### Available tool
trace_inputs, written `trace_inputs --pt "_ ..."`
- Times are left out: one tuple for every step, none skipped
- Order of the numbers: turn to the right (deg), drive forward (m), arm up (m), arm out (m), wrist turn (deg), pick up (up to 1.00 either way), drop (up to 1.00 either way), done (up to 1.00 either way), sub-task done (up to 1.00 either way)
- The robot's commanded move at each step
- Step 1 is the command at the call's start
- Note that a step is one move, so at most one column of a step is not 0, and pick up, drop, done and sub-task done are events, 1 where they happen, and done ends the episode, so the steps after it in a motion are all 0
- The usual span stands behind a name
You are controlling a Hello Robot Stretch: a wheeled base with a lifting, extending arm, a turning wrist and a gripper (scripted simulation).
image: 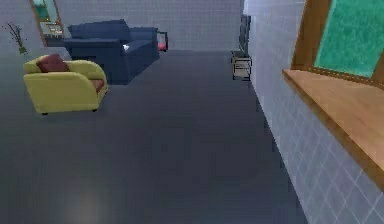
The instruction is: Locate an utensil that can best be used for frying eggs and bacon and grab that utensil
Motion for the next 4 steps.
trace_inputs --pt "0.0 0.25 0.00 0.00 0.0 0.00 0.00 0.00 0.00" --pt "-45.0 0.00 0.00 0.00 0.0 0.00 0.00 0.00 0.00" --pt "-6.0 0.00 0.00 0.00 0.0 0.00 0.00 0.00 0.00" --pt "0.0 0.65 0.00 0.00 0.0 0.00 0.00 0.00 0.00"
